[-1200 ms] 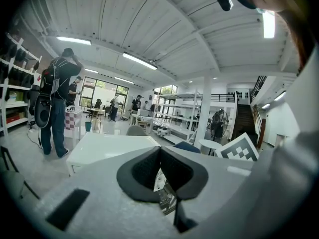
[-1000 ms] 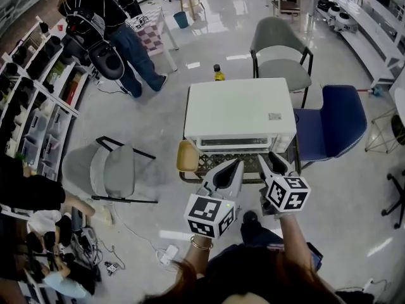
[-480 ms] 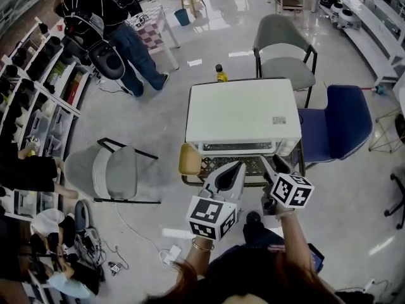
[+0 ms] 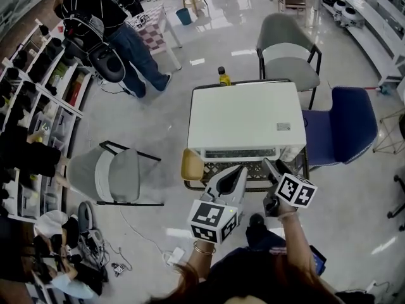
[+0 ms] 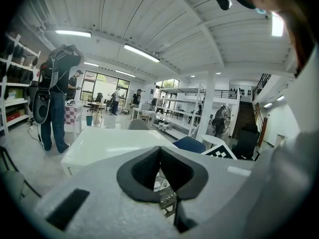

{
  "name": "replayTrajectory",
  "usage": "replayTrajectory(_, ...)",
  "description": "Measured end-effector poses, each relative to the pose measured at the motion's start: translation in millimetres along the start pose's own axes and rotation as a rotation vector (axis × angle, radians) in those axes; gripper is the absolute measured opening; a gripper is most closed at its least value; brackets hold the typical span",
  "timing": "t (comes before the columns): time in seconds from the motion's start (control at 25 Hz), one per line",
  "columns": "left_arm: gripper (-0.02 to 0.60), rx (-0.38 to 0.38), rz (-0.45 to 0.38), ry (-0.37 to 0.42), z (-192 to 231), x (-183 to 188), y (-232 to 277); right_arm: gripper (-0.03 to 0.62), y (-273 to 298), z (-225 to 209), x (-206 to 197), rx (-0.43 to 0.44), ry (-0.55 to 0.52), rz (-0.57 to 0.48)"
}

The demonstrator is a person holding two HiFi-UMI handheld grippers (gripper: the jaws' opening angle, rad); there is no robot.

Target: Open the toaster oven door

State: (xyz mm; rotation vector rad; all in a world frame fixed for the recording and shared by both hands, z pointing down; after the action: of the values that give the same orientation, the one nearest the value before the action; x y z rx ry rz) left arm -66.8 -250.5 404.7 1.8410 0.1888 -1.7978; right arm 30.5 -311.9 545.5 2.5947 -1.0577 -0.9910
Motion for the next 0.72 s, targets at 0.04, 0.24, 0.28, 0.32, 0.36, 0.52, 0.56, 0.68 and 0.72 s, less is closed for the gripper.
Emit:
replayTrajectory(0.04,0.014,0.001,0.003,-0.002,1,0,2,0.239,2,-1,0,0.005,0.017,0.005)
replayTrajectory(0.24,0.014,-0.003,0.015,-0.008,5,0,9,0.241,11,-5,-1,0.006,0.077,0.028)
replayTrajectory(0.28,0.014,-0.003,0.015,-0.008,7,0,11,0.241,14,-5,0,0.008,0.081,0.029)
replayTrajectory(0.32,0.014,-0.004,0.015,-0.008,8,1,13,0.241,16,-5,0,0.01,0.084,0.031)
replayTrajectory(0.36,0.014,-0.003,0.014,-0.008,10,2,14,0.241,19,-4,1,0.011,0.087,0.032)
replayTrajectory(0.52,0.014,-0.002,0.009,-0.006,14,5,17,0.239,24,-6,2,0.012,0.116,0.034)
replayTrajectory(0.56,0.014,-0.002,0.007,-0.006,14,6,17,0.239,24,-6,2,0.014,0.123,0.035)
replayTrajectory(0.68,0.014,-0.002,0.001,-0.005,15,8,16,0.239,24,-5,1,0.022,0.123,0.044)
replayTrajectory(0.72,0.014,-0.003,-0.001,-0.005,15,9,16,0.239,24,-4,2,0.024,0.118,0.048)
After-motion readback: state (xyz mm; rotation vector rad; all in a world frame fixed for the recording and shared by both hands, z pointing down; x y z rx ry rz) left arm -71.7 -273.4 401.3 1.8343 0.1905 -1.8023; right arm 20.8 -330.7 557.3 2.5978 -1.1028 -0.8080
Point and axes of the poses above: the fingertips, and each gripper's own axes: y forward along the fingers, z to its left, x out of its top, the point moved 1 cm from there along -y, backward along the fingers, and after that the axes turned 9 degrees about y, right-handed, at the moved point
